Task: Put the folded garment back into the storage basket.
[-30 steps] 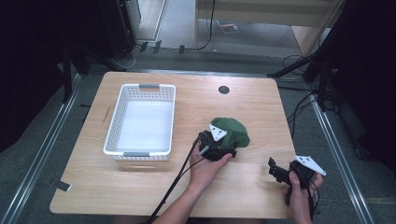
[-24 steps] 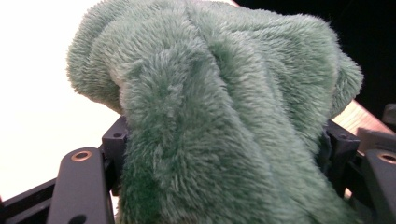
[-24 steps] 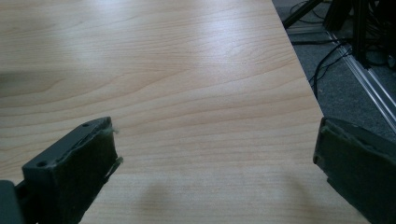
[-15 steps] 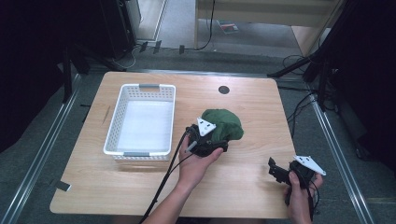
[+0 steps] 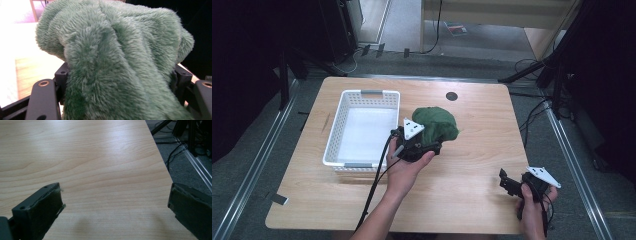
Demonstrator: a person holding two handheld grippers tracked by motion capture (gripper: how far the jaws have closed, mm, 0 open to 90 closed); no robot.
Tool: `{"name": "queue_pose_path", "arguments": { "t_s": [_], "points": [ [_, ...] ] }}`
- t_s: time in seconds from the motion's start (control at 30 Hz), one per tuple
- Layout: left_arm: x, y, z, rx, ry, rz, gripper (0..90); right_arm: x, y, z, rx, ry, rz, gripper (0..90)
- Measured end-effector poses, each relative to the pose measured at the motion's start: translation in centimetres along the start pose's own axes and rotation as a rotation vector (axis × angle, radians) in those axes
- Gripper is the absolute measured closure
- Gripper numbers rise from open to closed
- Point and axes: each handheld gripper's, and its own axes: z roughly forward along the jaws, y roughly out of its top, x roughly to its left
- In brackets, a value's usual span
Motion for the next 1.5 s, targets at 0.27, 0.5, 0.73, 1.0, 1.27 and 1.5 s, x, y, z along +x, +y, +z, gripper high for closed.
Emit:
{"name": "queue_pose_path", "arguments": {
  "t_s": [0.27,0.5,0.73,1.0,1.27,1.5],
  "points": [
    [2.1,0.7,-1.5,-0.02,0.044,-0.005,28.5,0.0,0.0,0.0,0.0,-0.001,-0.003,0.0],
    [4.2,0.9,-2.5,-0.03,0.082,-0.019,28.5,0.0,0.0,0.0,-0.001,-0.003,-0.005,0.0],
    [6.5,0.7,-2.6,-0.036,0.117,-0.047,28.5,0.0,0.0,0.0,0.0,-0.004,-0.002,0.0],
    [9.5,0.1,-3.0,-0.058,0.192,-0.071,28.4,0.0,0.0,0.0,-0.002,-0.002,-0.003,0.0],
    [13.0,-0.4,-3.6,-0.063,0.233,-0.089,28.9,0.0,0.0,0.0,0.001,0.004,0.004,0.0],
    [15.5,-0.8,-3.2,-0.031,0.269,-0.117,29.1,0.0,0.0,0.0,0.002,0.003,0.006,0.0]
  ]
}}
